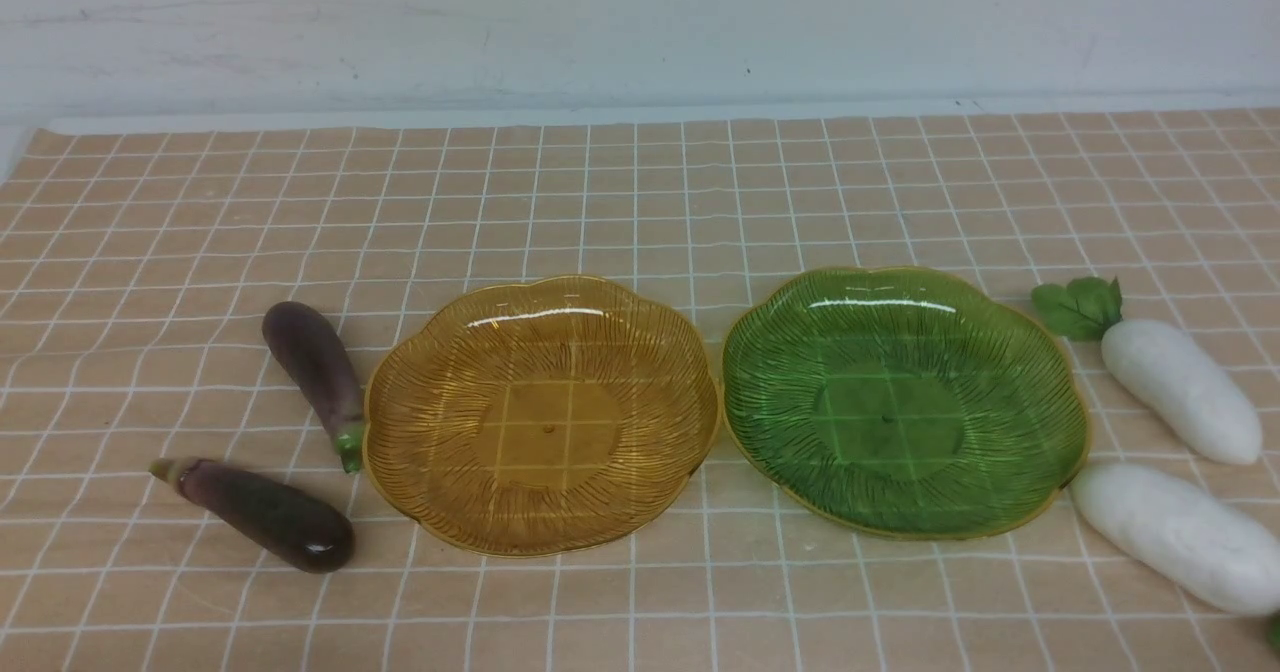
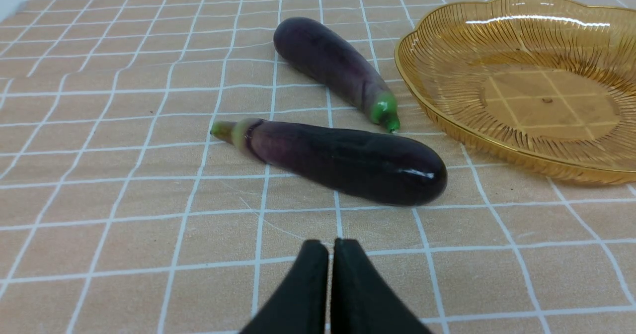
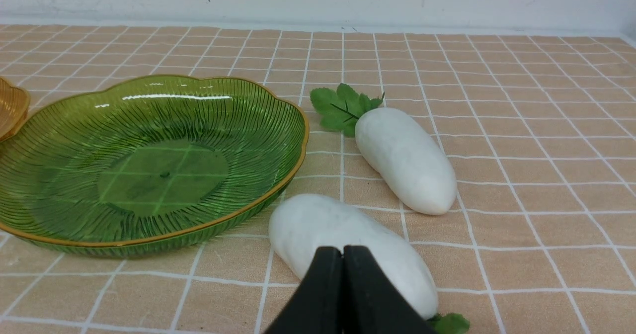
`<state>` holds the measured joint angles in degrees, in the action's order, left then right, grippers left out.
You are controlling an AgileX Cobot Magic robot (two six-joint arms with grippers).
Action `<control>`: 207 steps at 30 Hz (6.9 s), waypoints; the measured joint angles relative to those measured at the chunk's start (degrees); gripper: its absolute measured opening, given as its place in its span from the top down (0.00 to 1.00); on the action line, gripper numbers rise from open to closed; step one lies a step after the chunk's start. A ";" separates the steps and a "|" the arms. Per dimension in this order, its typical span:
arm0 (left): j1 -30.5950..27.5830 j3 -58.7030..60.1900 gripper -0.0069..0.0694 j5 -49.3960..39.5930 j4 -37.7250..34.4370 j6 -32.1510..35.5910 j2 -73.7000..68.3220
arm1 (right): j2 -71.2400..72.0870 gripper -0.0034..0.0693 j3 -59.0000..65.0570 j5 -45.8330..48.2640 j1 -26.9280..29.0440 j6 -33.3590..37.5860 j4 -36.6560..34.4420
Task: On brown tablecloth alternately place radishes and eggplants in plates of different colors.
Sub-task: 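Place the white radish on the plate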
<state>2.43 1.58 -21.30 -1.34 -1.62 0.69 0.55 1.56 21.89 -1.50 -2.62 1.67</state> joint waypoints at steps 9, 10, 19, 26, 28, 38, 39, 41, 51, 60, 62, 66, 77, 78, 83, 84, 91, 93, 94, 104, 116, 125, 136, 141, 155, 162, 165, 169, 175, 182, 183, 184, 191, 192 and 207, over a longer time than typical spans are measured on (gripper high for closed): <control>0.00 0.00 0.91 0.12 -28.16 -17.70 0.00 | 0.00 0.98 0.00 0.06 0.00 -10.83 -19.20; 0.00 0.00 0.91 -0.32 -33.28 -20.02 0.00 | 0.00 0.98 0.00 0.06 0.00 -12.94 -22.51; 0.00 -0.05 0.91 0.91 -47.37 -21.89 0.00 | 0.00 0.98 0.00 -0.54 0.00 -16.13 -36.48; 0.00 -10.82 0.91 -4.01 -45.76 -10.69 -1.75 | -0.83 0.98 -11.30 2.13 0.00 -6.27 -34.17; 0.00 -15.68 0.91 -8.50 -41.74 -8.20 -5.92 | -5.66 0.97 -19.50 9.17 0.00 -2.23 -28.31; 0.00 -26.87 0.91 -26.02 -20.36 -6.14 -34.62 | -38.95 0.97 -32.03 34.26 0.00 1.39 -6.88; 0.00 -26.94 0.91 -25.96 -19.55 -5.86 -36.41 | -41.90 0.97 -32.38 34.25 0.00 2.22 -6.27; 0.00 -26.94 0.91 -25.53 -18.09 -5.13 -39.60 | -48.02 0.97 -33.50 33.86 0.00 3.06 -5.51; 0.00 -26.98 0.82 -20.87 -17.15 0.42 -42.80 | -78.05 0.63 -49.15 30.71 0.00 9.27 -1.67; 0.00 -26.98 0.54 -20.28 -17.20 0.95 -42.80 | -95.36 0.13 -56.17 30.89 0.00 10.86 3.68; 0.00 -26.98 0.52 -20.26 -17.20 0.95 -42.80 | -96.96 0.11 -56.17 30.91 0.00 10.86 4.27; 0.00 -26.98 0.52 -20.21 -17.20 0.95 -42.80 | -99.84 0.12 -56.21 30.91 0.00 10.86 4.68; 0.00 -26.98 0.52 -20.09 -17.15 1.00 -42.80 | -100.65 0.25 -66.94 46.05 0.00 10.13 4.06; 0.00 -26.98 0.52 -20.09 -17.15 1.00 -42.80 | -100.29 0.25 -68.09 46.43 0.00 9.72 3.43; 0.00 -26.98 0.52 -20.09 -17.15 1.00 -42.80 | -98.27 0.25 -74.68 47.54 -0.30 10.88 -7.48; 0.00 -26.98 0.52 -20.09 -17.15 1.00 -42.80 | -98.18 0.25 -75.46 47.68 -0.58 11.45 -9.30; 0.00 -26.98 0.52 -20.09 -17.15 1.00 -42.80 | -98.60 0.25 -77.32 40.68 -5.79 15.53 -18.75; 0.00 -26.98 0.52 -20.09 -17.15 1.00 -42.80 | -99.45 0.25 -77.32 36.92 -7.50 15.79 -18.70; 0.00 -26.98 0.52 -20.09 -17.15 1.00 -42.80 | -100.06 0.25 -77.32 35.66 -8.22 15.77 -18.40; 0.00 -26.98 0.52 -20.62 -17.15 1.00 -42.80 | -107.10 0.24 -77.32 26.18 -10.19 15.04 -14.65; 0.00 -26.98 0.52 -22.22 -17.15 1.00 -42.80 | -107.76 0.23 -85.69 35.08 -9.57 12.56 -5.31; 0.00 -26.98 0.52 -23.25 -17.15 1.00 -42.80 | -108.55 0.93 -88.00 40.27 1.39 8.72 3.01; 0.00 -26.98 0.52 -23.38 -17.15 1.11 -42.80 | -108.63 0.77 -88.11 39.14 5.70 8.66 -0.08; 0.00 -26.98 0.52 -23.40 -17.15 1.11 -42.80 | -108.63 0.50 -88.11 37.86 5.70 10.16 -1.67; 0.00 -26.98 0.52 -25.02 -17.15 1.11 -42.80 | -119.07 0.05 -88.17 35.74 5.70 10.39 -0.60; 0.00 -26.98 0.52 -25.17 -17.09 1.11 -42.80 | -121.09 0.27 -88.79 37.74 5.70 10.44 -0.15; 0.00 -26.98 0.52 -25.17 -17.09 1.11 -42.80 | -121.09 0.31 -92.21 42.55 5.70 10.28 -0.15; 0.00 -26.98 0.52 -25.21 -17.09 1.11 -42.80 | -120.41 0.31 -98.81 47.18 5.70 3.89 -1.08; 0.00 -26.98 0.52 -25.47 -17.09 1.11 -42.80 | -113.90 0.31 -100.18 48.40 0.27 6.16 -18.58; 0.00 -26.98 0.52 -25.70 -16.94 1.05 -42.80 | -115.47 0.31 -100.18 48.53 -15.92 11.86 -17.50; 0.00 -26.98 0.52 -25.81 -16.94 0.83 -42.80 | -115.95 0.31 -100.18 48.53 -17.44 11.93 -16.12; 0.00 -26.98 0.52 -25.85 -16.94 0.47 -42.80 | -116.74 0.31 -100.18 48.53 -19.19 11.97 -14.50; 0.00 -27.52 0.47 -26.03 -16.60 -1.47 -42.80 | -122.25 0.15 -100.18 48.53 -25.63 5.24 -3.92; 0.00 -28.22 0.44 -26.07 -15.90 -1.87 -42.90 | -121.58 0.12 -100.18 48.53 -25.63 4.41 -3.16; 0.00 -36.51 0.23 -18.30 0.31 -22.69 -57.21 | -95.94 0.15 -88.32 48.88 -25.63 3.39 -5.89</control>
<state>2.43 -34.94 -39.59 -1.02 -24.31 -56.52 -95.39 -86.76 70.77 -27.13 0.77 -4.21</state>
